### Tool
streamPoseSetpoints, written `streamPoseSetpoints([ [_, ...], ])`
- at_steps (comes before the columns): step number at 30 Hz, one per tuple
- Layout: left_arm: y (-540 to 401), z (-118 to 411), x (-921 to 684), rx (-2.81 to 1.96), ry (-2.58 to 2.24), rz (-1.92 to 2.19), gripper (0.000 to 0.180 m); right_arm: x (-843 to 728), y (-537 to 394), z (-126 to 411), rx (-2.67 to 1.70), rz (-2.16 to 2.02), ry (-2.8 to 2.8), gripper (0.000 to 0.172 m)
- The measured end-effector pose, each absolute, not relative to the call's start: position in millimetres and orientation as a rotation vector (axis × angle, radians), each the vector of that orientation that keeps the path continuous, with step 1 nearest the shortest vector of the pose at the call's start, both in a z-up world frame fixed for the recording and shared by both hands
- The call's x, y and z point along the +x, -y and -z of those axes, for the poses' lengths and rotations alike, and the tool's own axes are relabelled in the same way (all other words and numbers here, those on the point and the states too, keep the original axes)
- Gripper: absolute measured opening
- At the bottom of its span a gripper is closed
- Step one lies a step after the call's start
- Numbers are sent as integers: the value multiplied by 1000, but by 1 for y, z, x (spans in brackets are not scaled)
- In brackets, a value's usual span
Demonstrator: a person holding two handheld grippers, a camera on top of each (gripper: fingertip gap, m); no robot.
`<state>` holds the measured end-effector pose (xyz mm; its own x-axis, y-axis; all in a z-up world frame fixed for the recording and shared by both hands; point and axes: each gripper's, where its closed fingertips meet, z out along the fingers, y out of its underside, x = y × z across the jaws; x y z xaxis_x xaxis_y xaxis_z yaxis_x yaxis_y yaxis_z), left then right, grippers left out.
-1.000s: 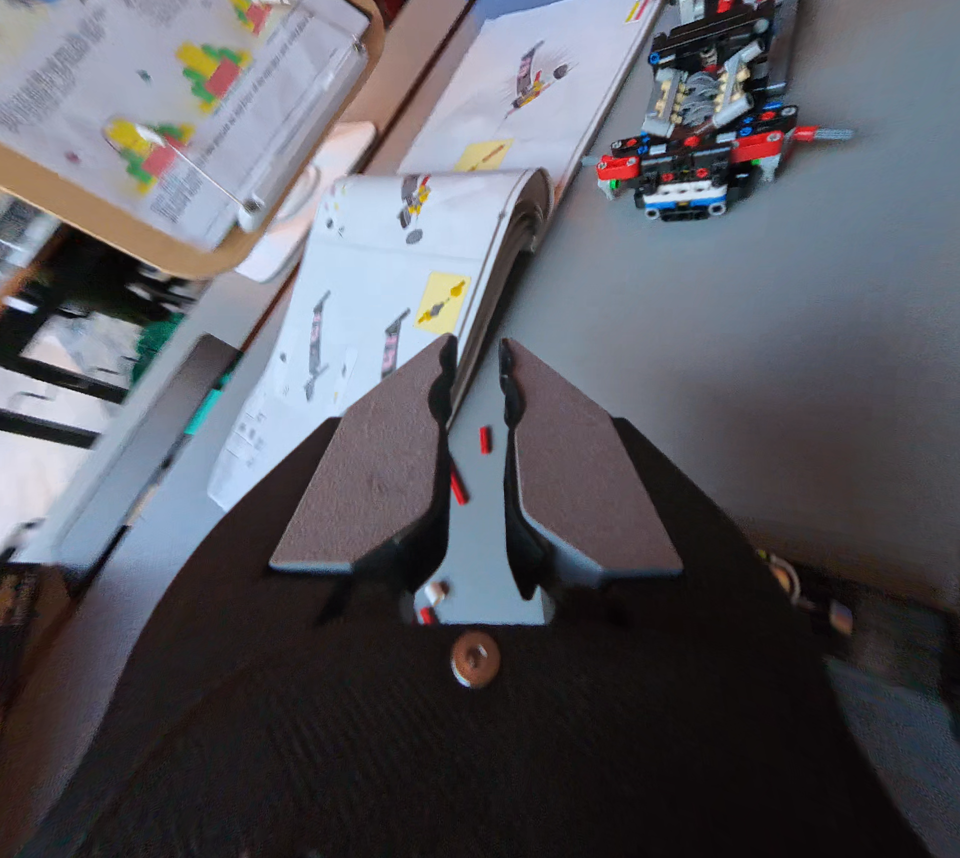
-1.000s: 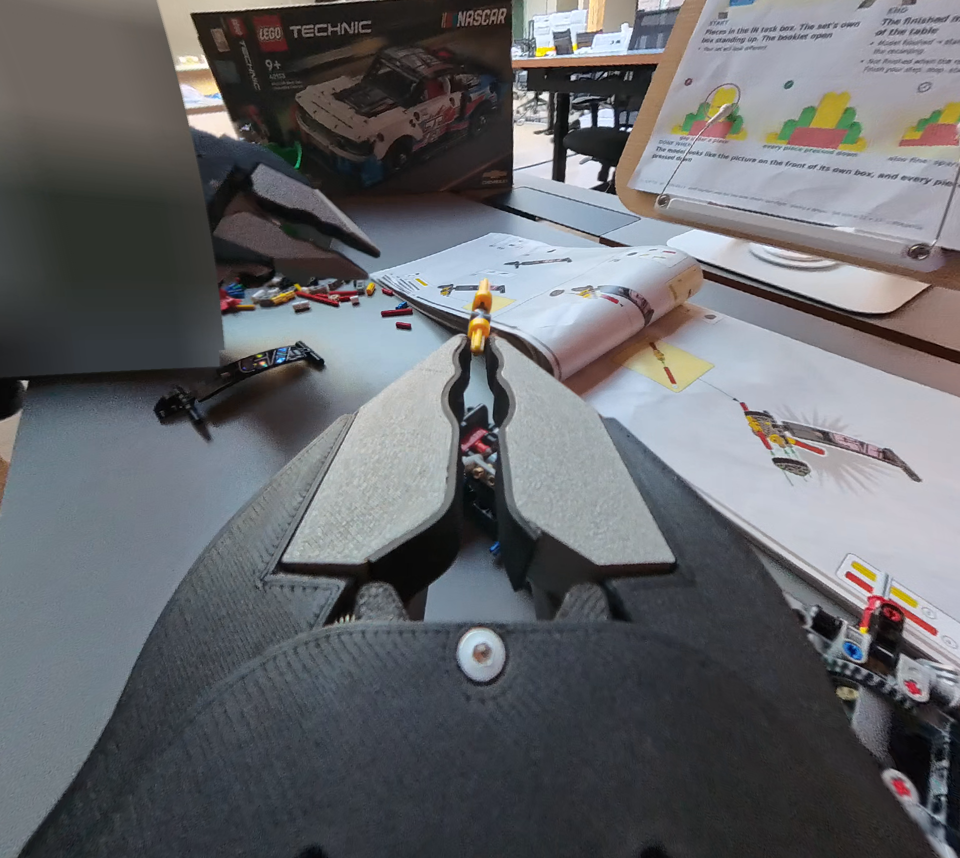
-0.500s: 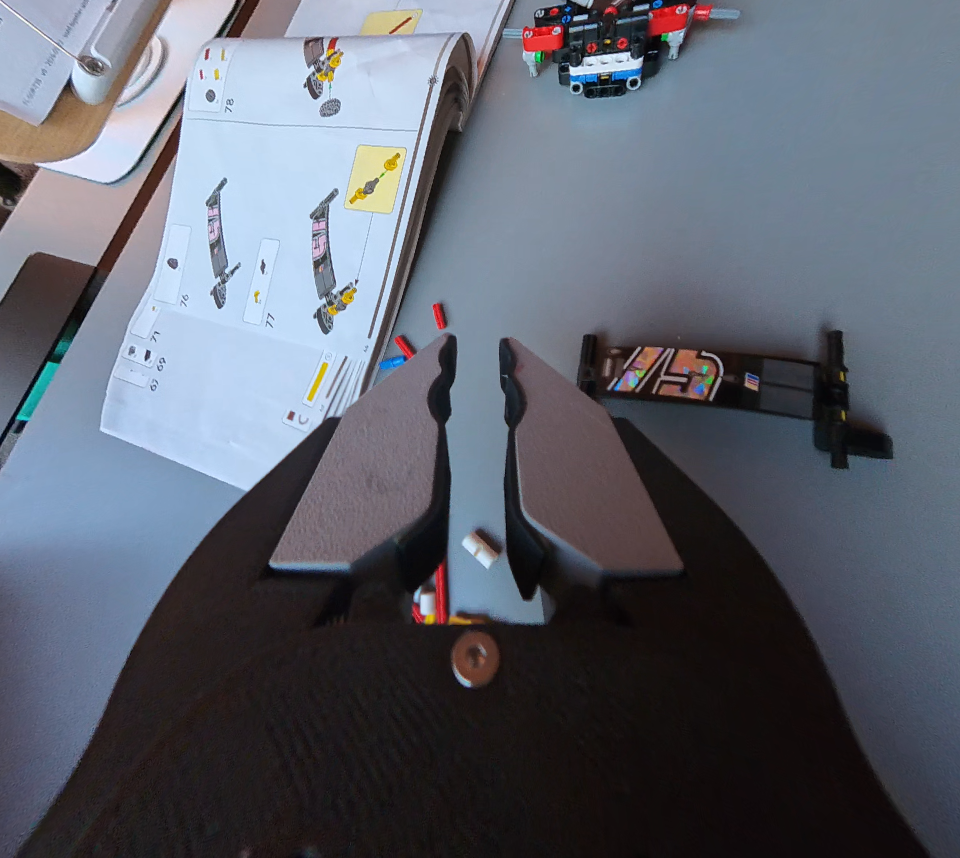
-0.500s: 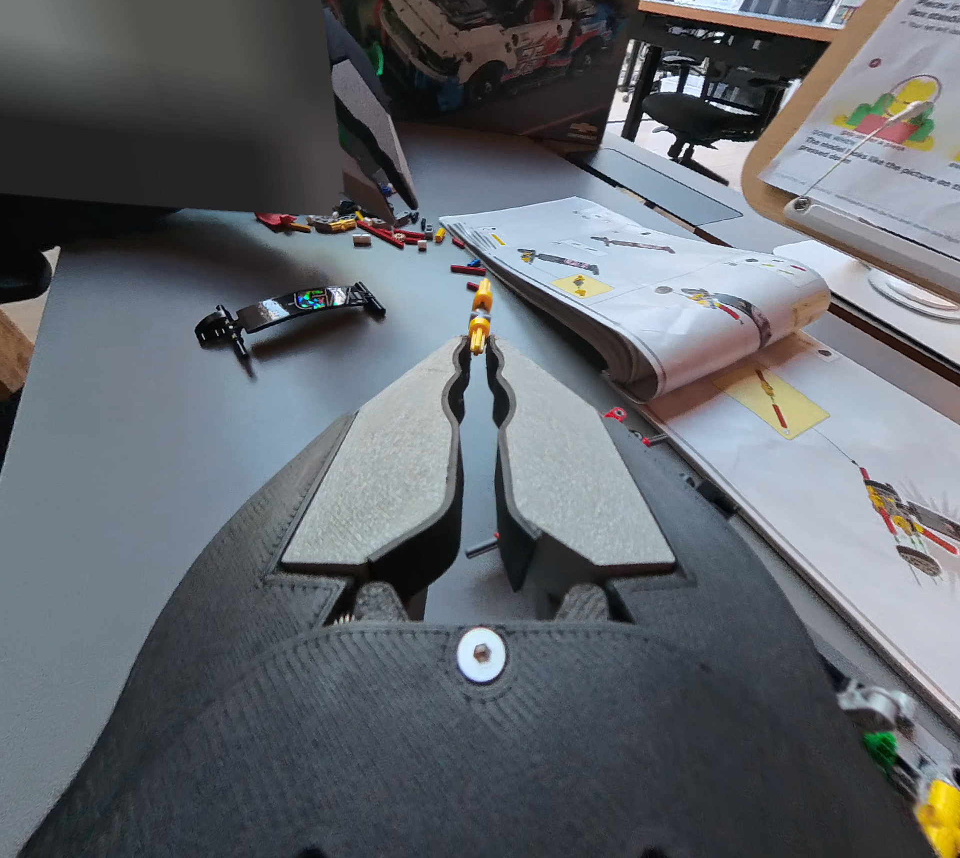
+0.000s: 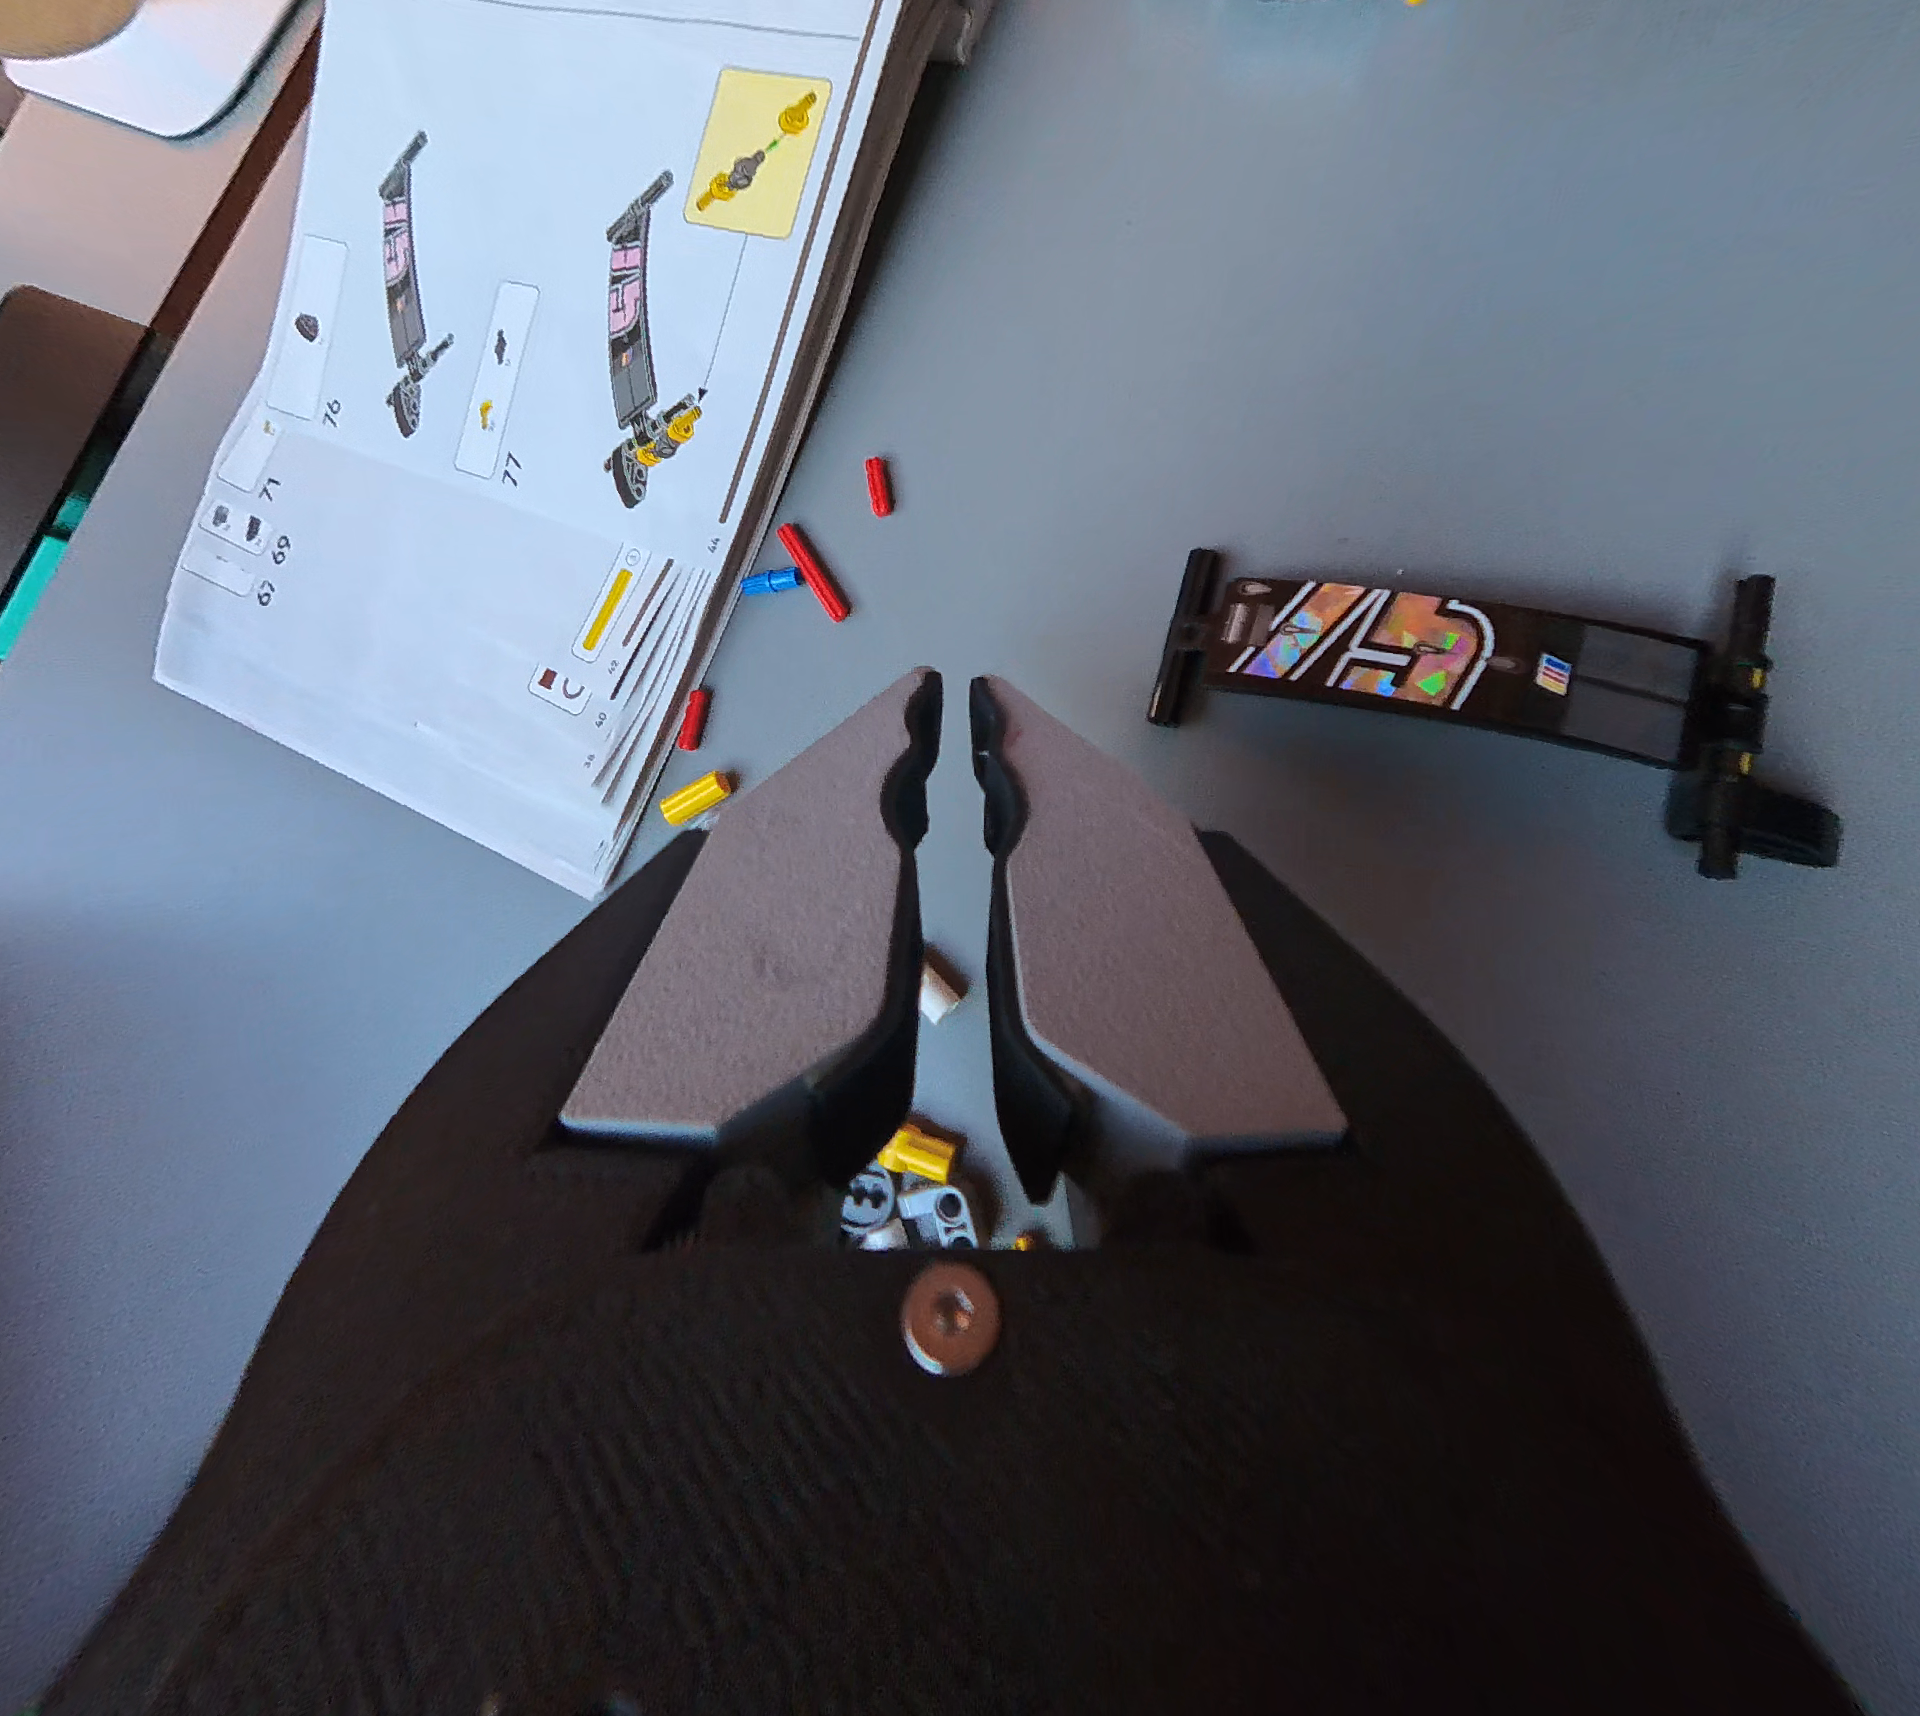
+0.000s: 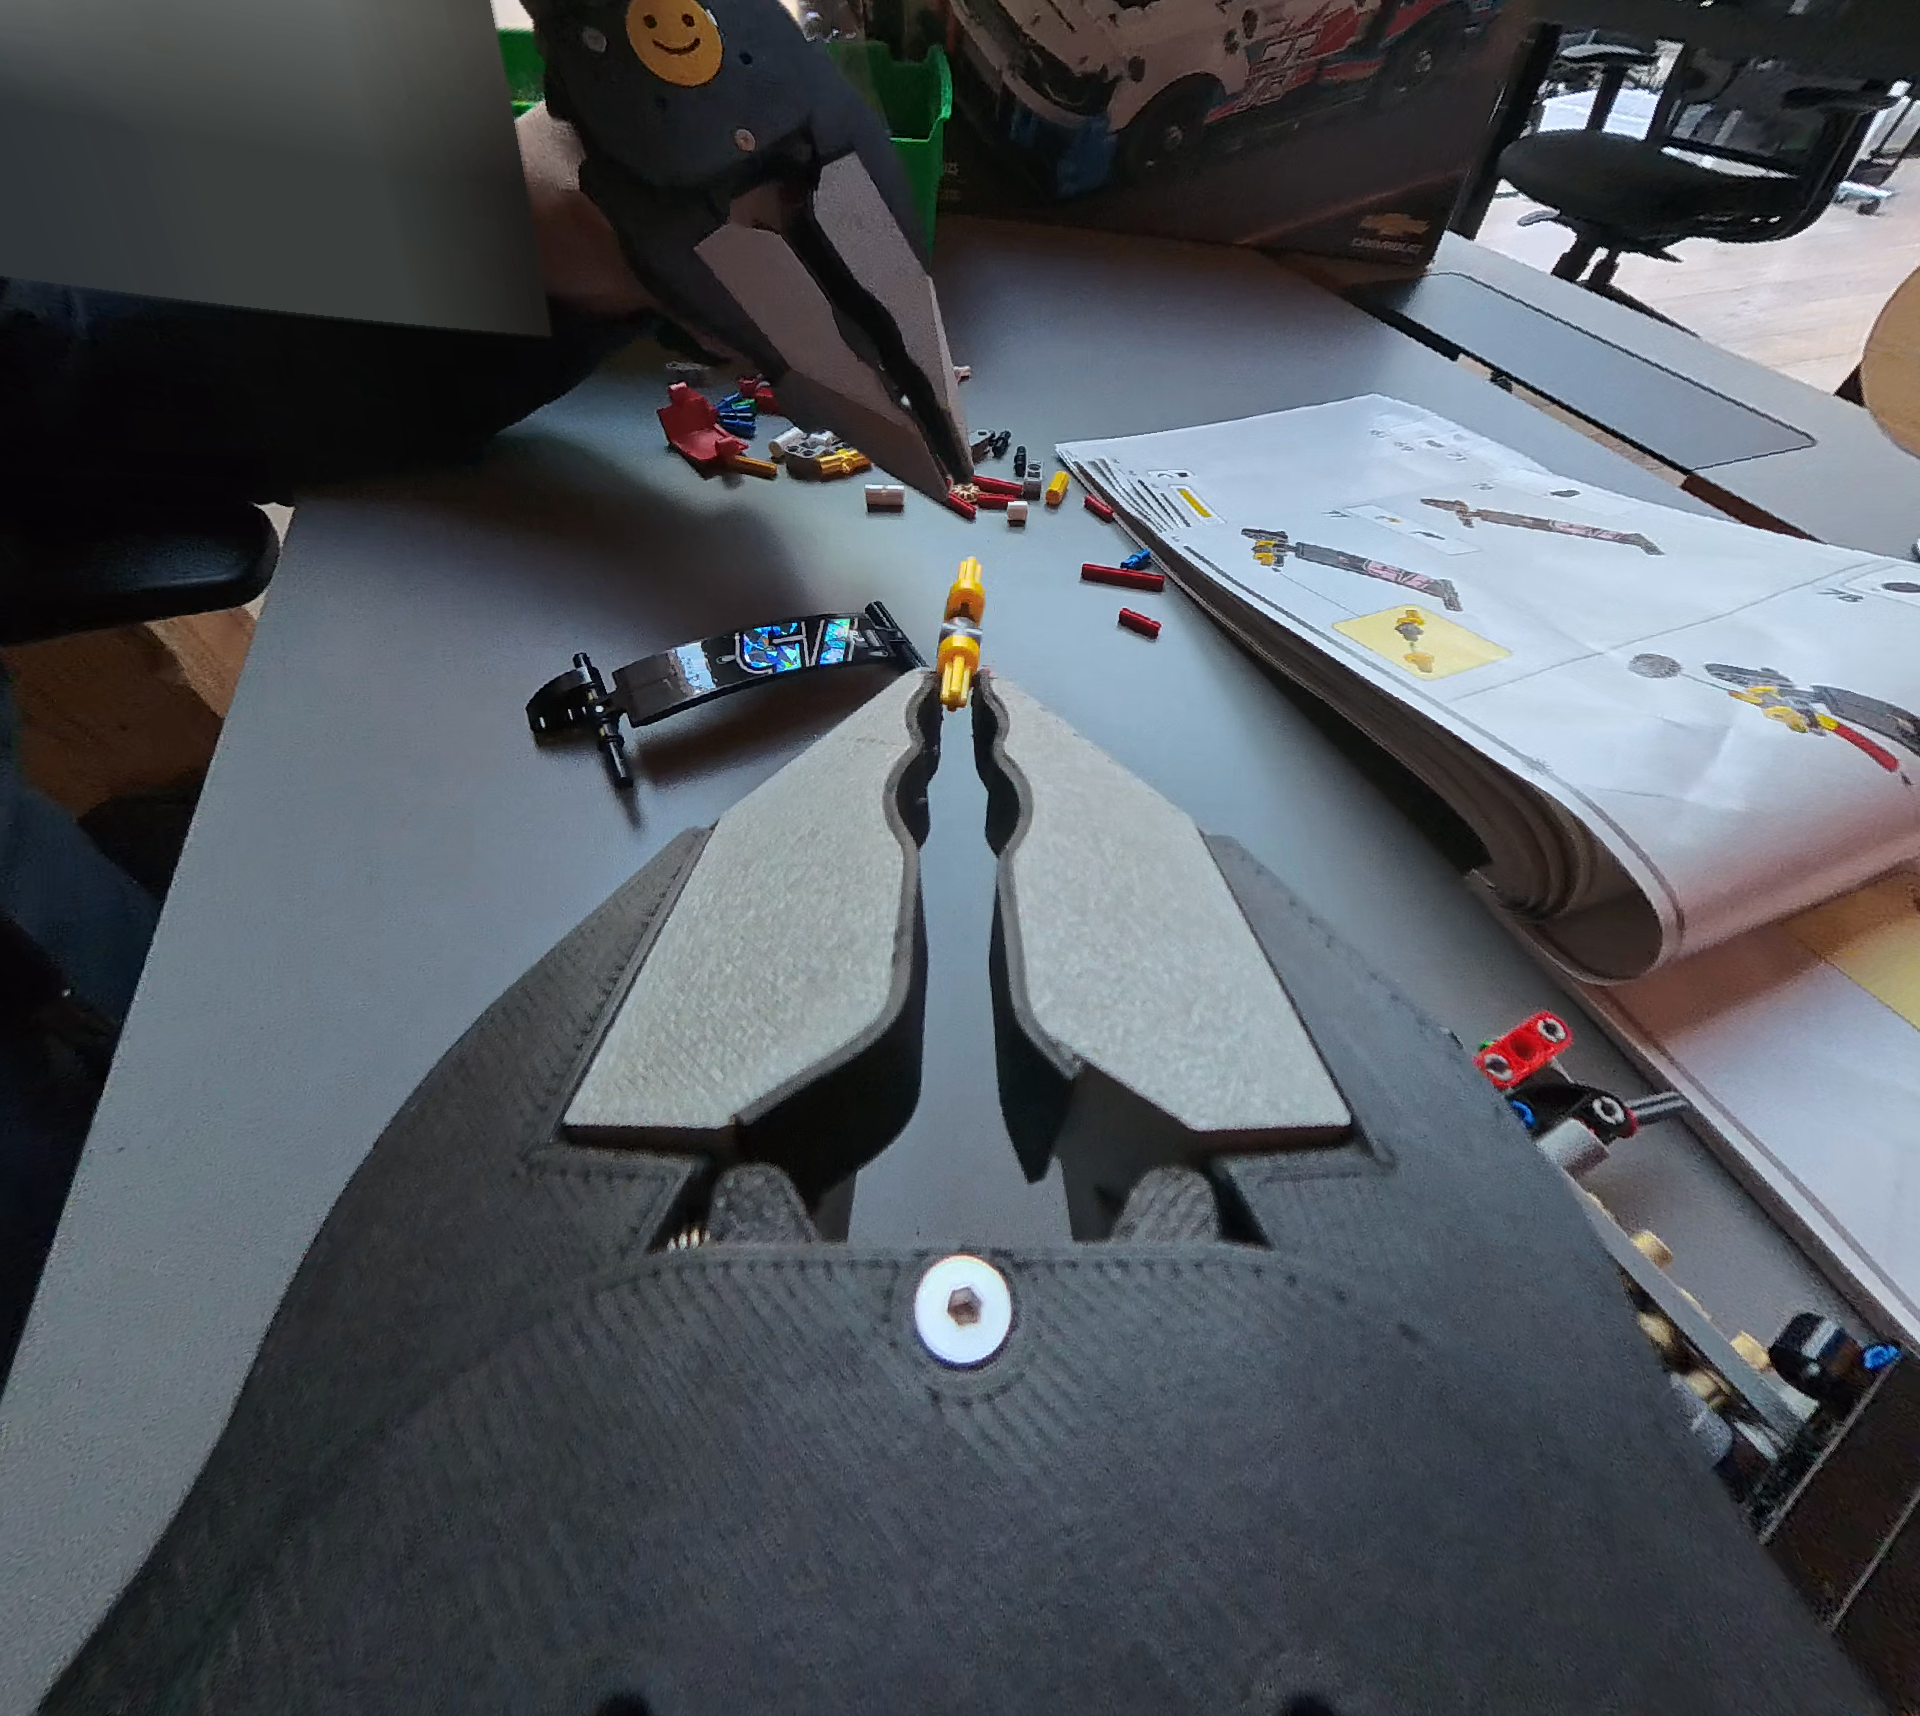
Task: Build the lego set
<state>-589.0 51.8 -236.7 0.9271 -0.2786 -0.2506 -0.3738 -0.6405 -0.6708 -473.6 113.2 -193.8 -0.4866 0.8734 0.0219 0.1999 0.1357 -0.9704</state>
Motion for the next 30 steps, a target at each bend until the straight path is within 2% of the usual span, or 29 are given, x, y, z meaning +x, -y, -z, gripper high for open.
streamPoseSetpoints([
  [11, -55, 249, -587, -2340, -467, -163, 0, -472, -127, 186, -1105, -1499, 1726, 3],
  [30, -54, 251, -589, -2349, -477, -174, 0, -472, -132, 187, -1100, -1441, 1723, 3],
])
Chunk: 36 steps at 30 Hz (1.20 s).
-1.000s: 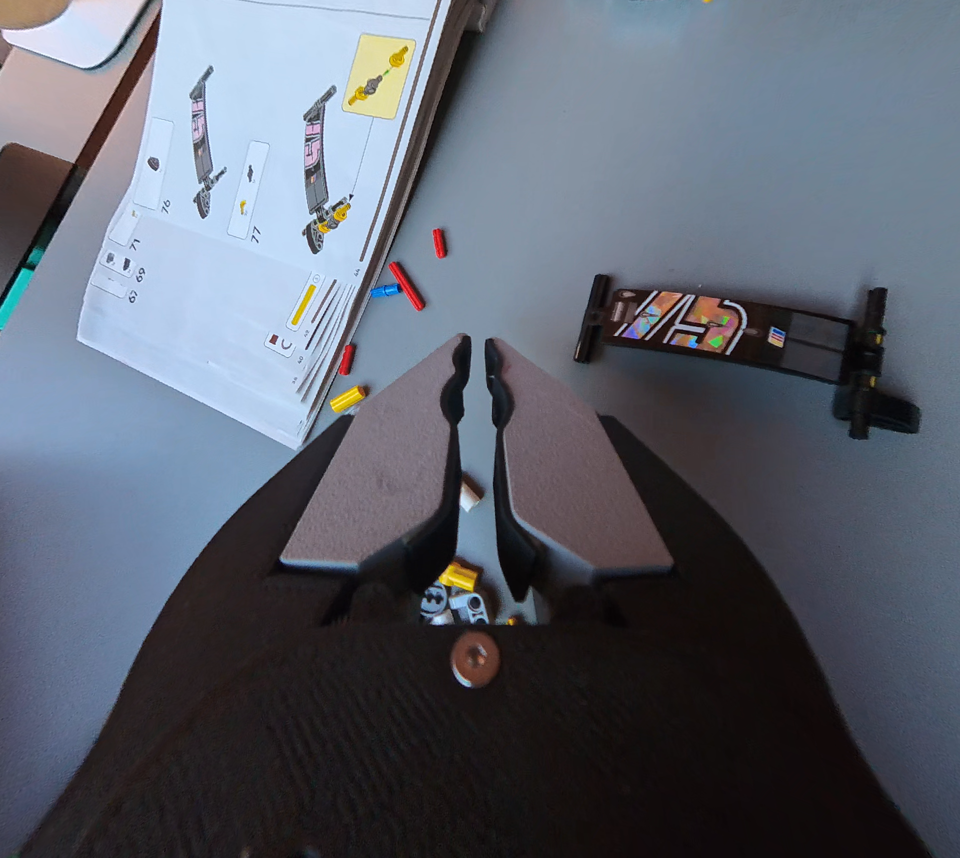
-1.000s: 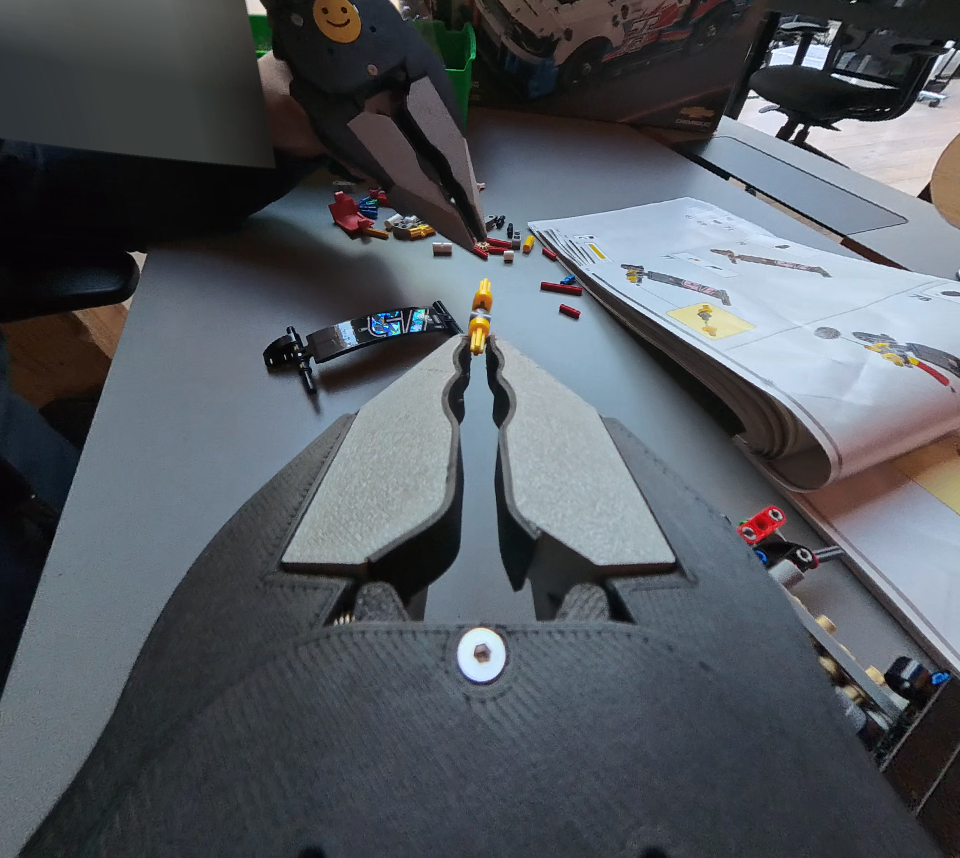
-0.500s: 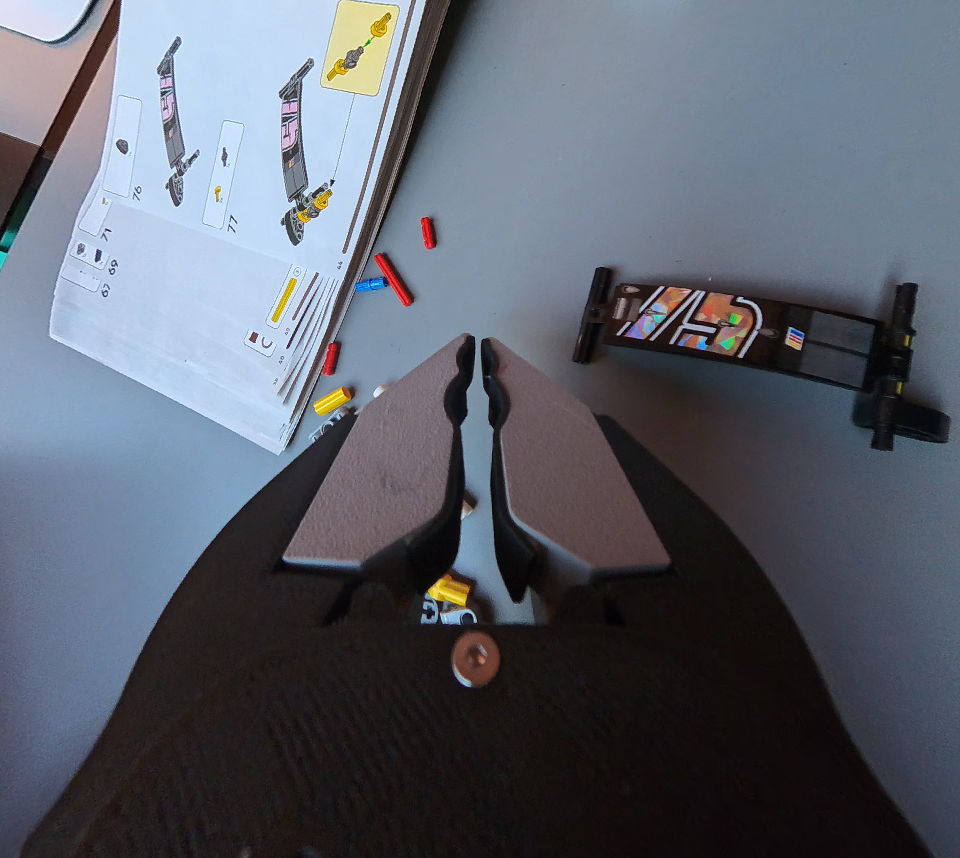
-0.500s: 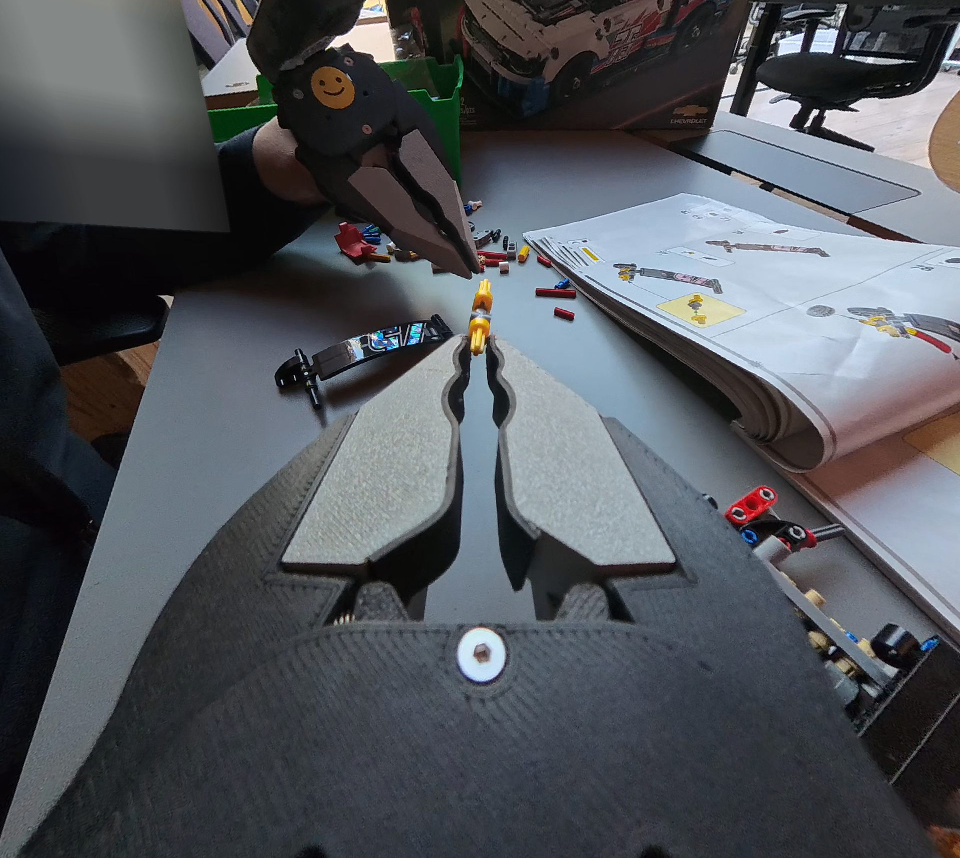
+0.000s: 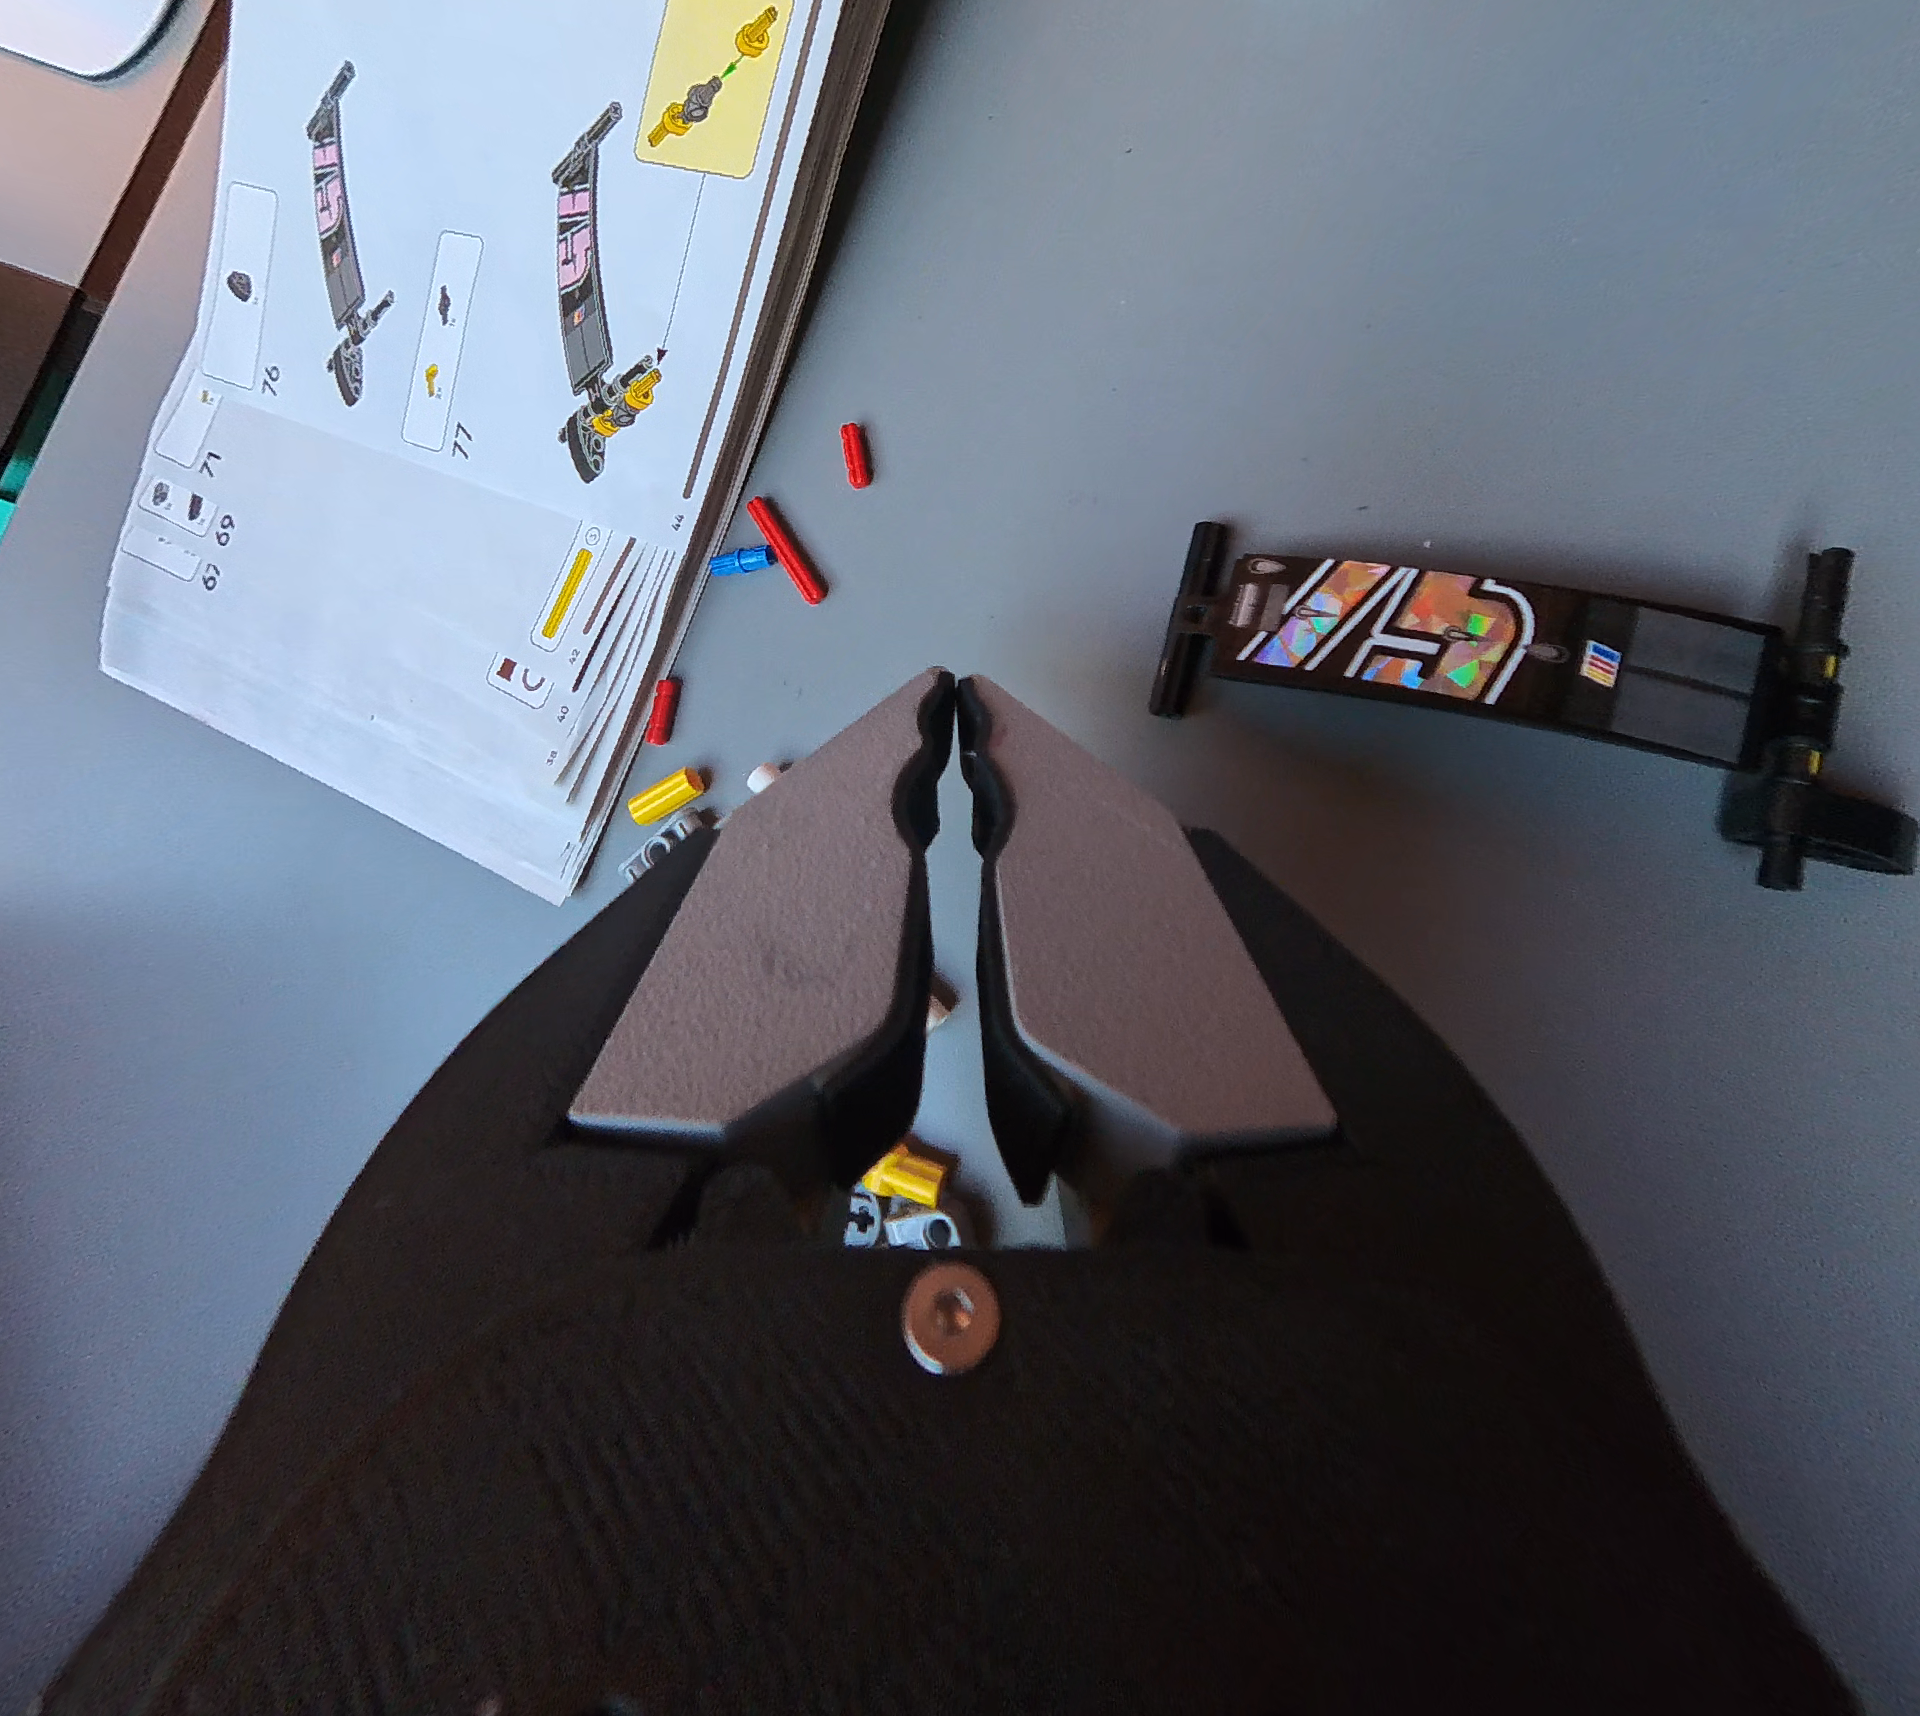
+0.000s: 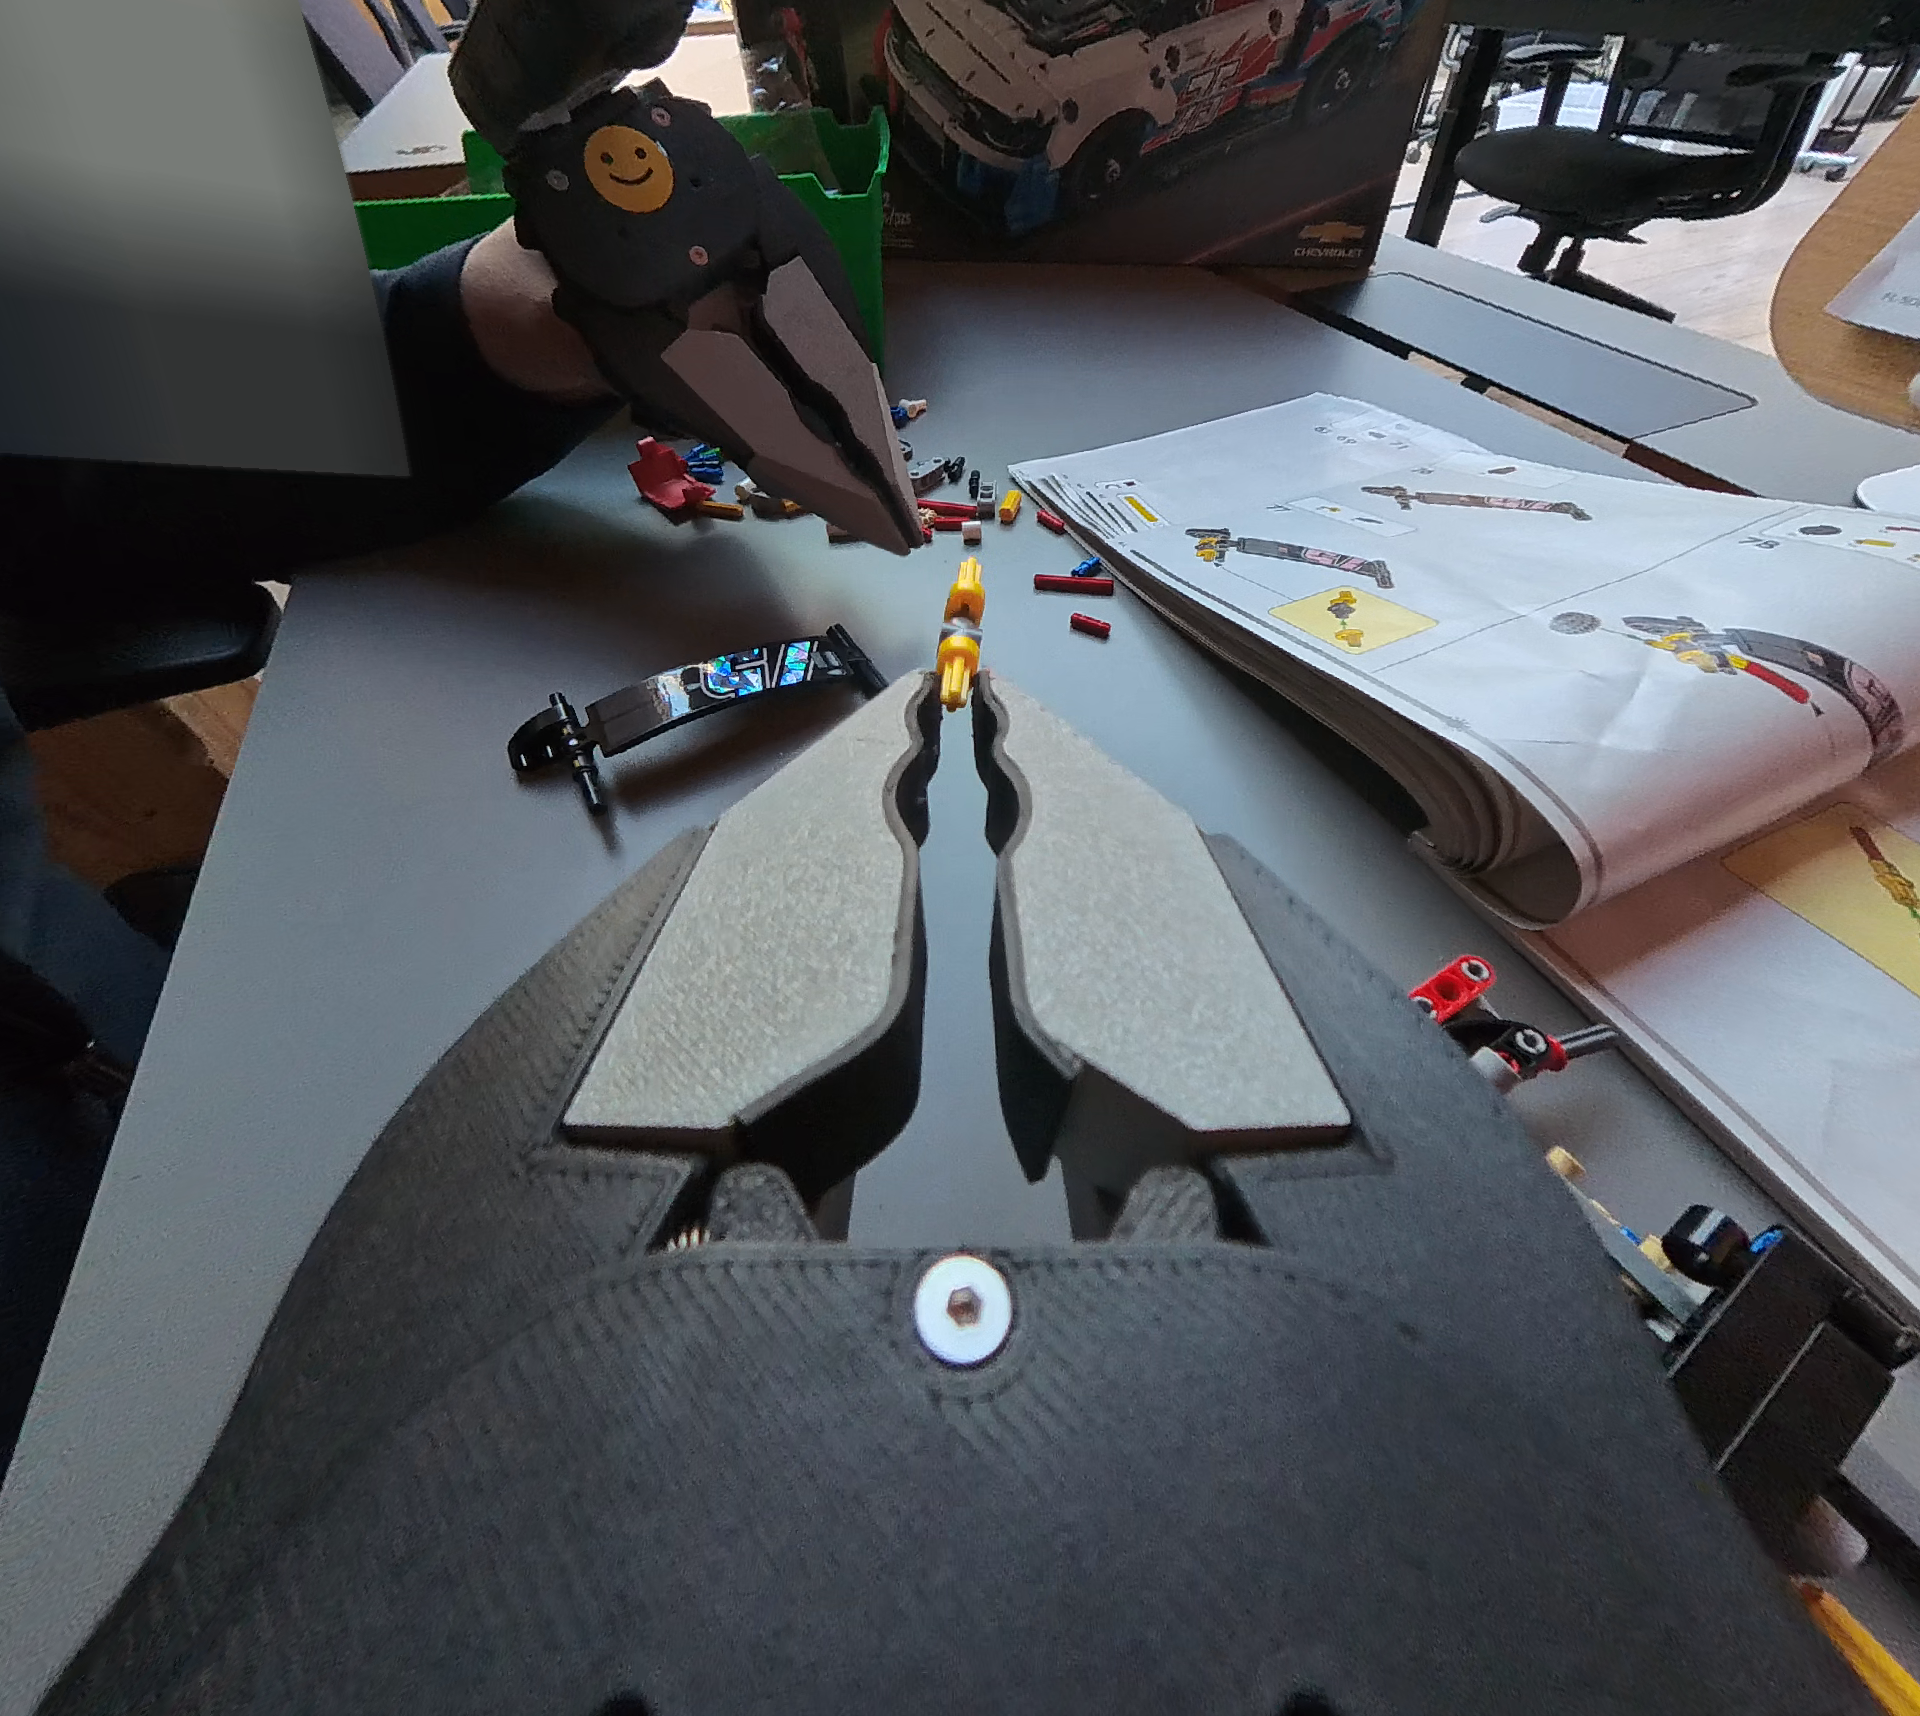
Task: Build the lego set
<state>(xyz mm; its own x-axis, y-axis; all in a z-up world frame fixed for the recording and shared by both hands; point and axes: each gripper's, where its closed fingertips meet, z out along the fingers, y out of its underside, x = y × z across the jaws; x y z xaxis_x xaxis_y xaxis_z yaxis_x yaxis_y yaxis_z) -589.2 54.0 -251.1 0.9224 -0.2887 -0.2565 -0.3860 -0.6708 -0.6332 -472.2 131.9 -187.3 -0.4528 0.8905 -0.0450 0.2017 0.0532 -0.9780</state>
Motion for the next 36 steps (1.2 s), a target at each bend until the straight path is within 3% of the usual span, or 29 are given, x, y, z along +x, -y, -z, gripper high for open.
streamPoseSetpoints([
  [12, -59, 237, -580, -2249, -457, -97, 0, -473, -131, 192, -1089, -1378, 1759, 3],
  [18, -50, 218, -562, -2109, -354, 2, 6, -471, -138, 195, -1110, -1354, 1750, 3],
  [24, -20, 227, -534, -2193, -328, 30, 29, -470, -138, 197, -1126, -1361, 1755, 3],
  [36, 15, 236, -481, -2177, -368, 119, 36, -458, -119, 201, -1054, -1303, 1827, 3],
])
